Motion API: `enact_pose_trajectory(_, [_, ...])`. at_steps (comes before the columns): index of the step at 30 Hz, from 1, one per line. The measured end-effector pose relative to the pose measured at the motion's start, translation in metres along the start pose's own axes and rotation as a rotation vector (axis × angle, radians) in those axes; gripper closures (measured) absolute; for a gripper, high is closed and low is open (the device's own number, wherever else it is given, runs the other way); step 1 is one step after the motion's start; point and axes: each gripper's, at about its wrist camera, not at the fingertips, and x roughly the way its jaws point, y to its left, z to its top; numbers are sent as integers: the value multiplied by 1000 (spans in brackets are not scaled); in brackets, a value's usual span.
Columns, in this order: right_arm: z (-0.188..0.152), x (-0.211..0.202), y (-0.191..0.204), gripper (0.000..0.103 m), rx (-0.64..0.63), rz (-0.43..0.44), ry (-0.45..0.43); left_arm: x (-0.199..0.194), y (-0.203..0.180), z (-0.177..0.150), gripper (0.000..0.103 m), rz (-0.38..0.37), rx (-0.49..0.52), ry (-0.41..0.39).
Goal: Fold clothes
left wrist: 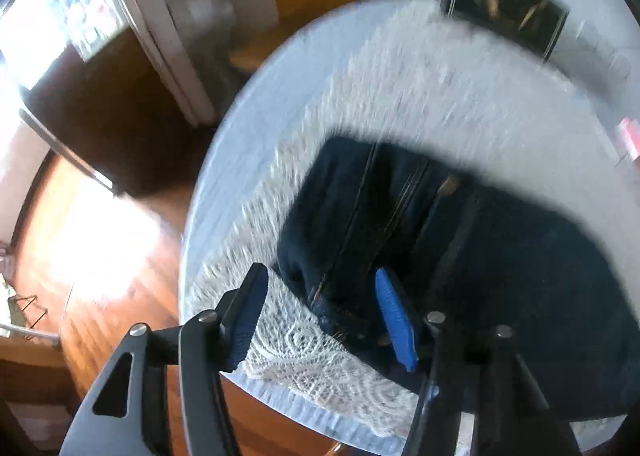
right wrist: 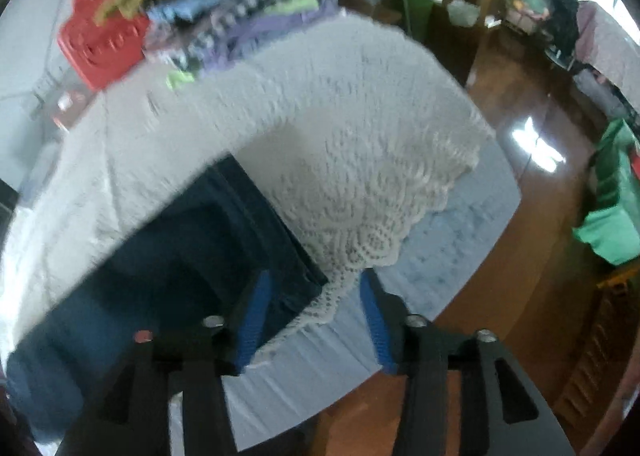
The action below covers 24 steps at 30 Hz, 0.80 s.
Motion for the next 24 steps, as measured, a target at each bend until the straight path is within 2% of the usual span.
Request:
enact_pose_trajectory(3, [3, -13, 13, 32, 3, 81, -37, -32, 1, 17, 44, -128, -56, -80])
enact_pose_trajectory(5, [6, -15, 27, 32, -1, 136, -43, -32, -6, 30, 44, -203, -57, -87])
enact_pose_trajectory(6, [7, -15, 37, 33, -15, 149, -40, -29, -11, 35, 44, -206, -39, -87])
enact_pose_trajectory(7, [7, -15, 48, 41, -32, 155, -39, -23, -19, 41, 44, -204, -21, -83])
enact_pose_trajectory(8, [6, -13, 61, 59, -40, 170, -31, -16, -29, 44, 44, -224, -10, -66])
enact_pose_trajectory(10, [5, -6, 84, 74, -47, 207, -5, -4, -46, 49, 57, -266, 20, -42])
enact_pose_trajectory(12, [5, 1, 100, 75, -65, 214, 15, 6, -68, 50, 67, -290, 92, -25])
enact_pose_trajectory(15, [5, 16, 124, 75, -86, 219, 44, 31, -101, 49, 71, -329, 178, 26])
enact_pose_trajectory(20, [-3, 49, 149, 75, -101, 204, 115, 90, -127, 43, 71, -242, 240, 118])
enact_pose_trajectory(22, [-10, 61, 154, 75, -116, 161, 152, 103, -129, 43, 71, -215, 250, 117])
enact_pose_trajectory(24, [-16, 66, 165, 75, -162, 82, 164, 99, -131, 44, 71, -201, 257, 119])
